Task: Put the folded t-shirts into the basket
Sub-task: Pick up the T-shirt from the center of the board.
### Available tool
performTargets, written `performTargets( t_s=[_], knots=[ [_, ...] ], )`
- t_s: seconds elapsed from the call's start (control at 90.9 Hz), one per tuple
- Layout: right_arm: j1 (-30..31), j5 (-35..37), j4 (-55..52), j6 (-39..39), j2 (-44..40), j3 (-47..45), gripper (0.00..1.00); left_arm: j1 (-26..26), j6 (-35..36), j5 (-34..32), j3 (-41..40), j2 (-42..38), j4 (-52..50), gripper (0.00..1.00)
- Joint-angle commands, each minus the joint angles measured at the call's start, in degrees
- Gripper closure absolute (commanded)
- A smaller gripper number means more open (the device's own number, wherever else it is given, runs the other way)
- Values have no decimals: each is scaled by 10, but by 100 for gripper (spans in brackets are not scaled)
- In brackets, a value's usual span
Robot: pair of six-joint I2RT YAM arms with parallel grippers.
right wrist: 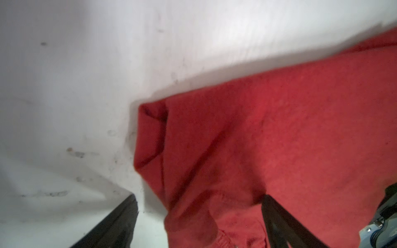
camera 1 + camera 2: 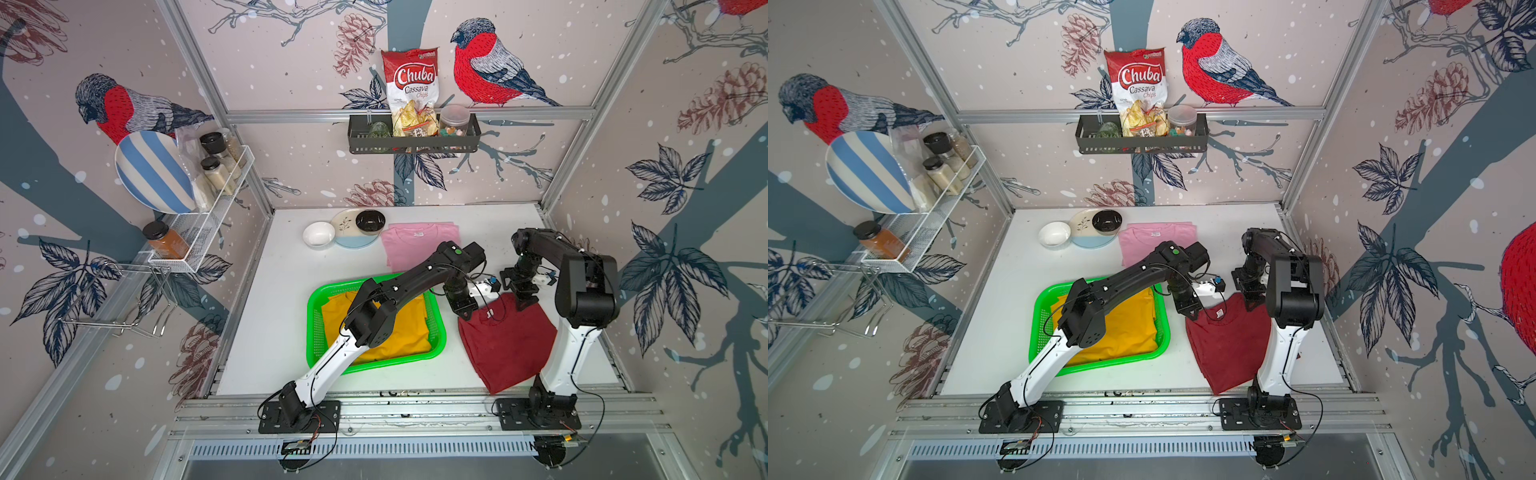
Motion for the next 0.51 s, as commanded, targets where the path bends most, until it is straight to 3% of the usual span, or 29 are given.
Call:
performTargets(
  t_s=[0.0,0.495],
  knots=[
    [-2,20,-8,-2,11,-16,13,-6,27,20,-5,-8,-25,100],
    [-5,23,17,-30,20,-40,34,-13,40,-2,-19,-27,-12,100]
  ],
)
